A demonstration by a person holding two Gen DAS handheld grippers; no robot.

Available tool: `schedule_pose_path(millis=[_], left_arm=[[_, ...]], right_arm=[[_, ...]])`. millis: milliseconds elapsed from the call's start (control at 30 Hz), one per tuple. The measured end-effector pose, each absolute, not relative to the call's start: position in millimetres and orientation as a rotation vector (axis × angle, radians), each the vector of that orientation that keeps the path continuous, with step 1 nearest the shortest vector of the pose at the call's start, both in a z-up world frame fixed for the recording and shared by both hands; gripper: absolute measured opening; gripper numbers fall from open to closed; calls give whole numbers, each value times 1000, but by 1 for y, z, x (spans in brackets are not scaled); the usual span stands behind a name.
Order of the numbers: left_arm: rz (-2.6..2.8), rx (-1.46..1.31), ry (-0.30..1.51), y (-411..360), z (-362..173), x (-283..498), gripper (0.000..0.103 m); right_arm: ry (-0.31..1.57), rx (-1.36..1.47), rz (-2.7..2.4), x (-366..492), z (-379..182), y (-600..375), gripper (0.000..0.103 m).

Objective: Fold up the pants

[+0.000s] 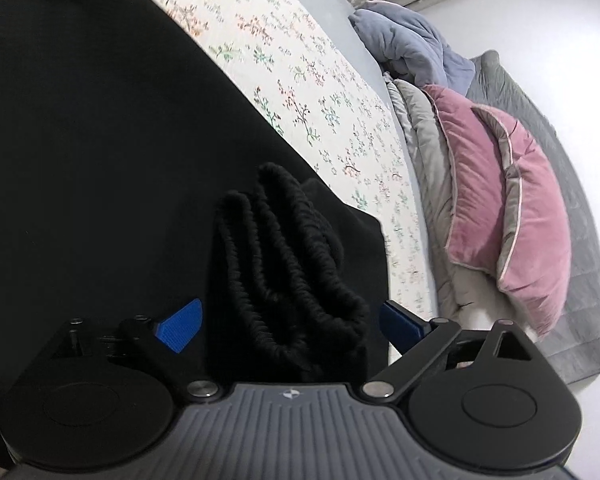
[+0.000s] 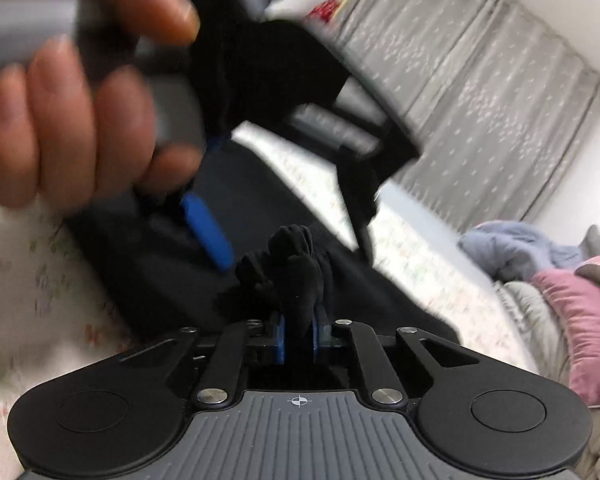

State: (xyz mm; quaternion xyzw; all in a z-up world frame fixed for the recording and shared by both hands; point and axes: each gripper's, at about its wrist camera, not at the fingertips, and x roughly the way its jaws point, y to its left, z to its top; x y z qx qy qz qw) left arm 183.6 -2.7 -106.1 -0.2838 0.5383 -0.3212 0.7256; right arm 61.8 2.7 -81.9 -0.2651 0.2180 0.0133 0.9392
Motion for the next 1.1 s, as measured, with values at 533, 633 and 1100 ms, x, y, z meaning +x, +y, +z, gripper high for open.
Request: schedule_pose_path(millis=[533, 633, 1100], left_arm=[[-604, -459, 1032, 12, -77, 194, 23], [-600, -475, 999, 27, -67, 199, 23], [-520, -275, 789, 97, -20, 222, 22]], right_arm=[[400, -618, -3, 59, -83, 21, 33], [414, -691, -25, 61, -94, 20, 31], [334, -594, -15, 81, -69, 78, 5]])
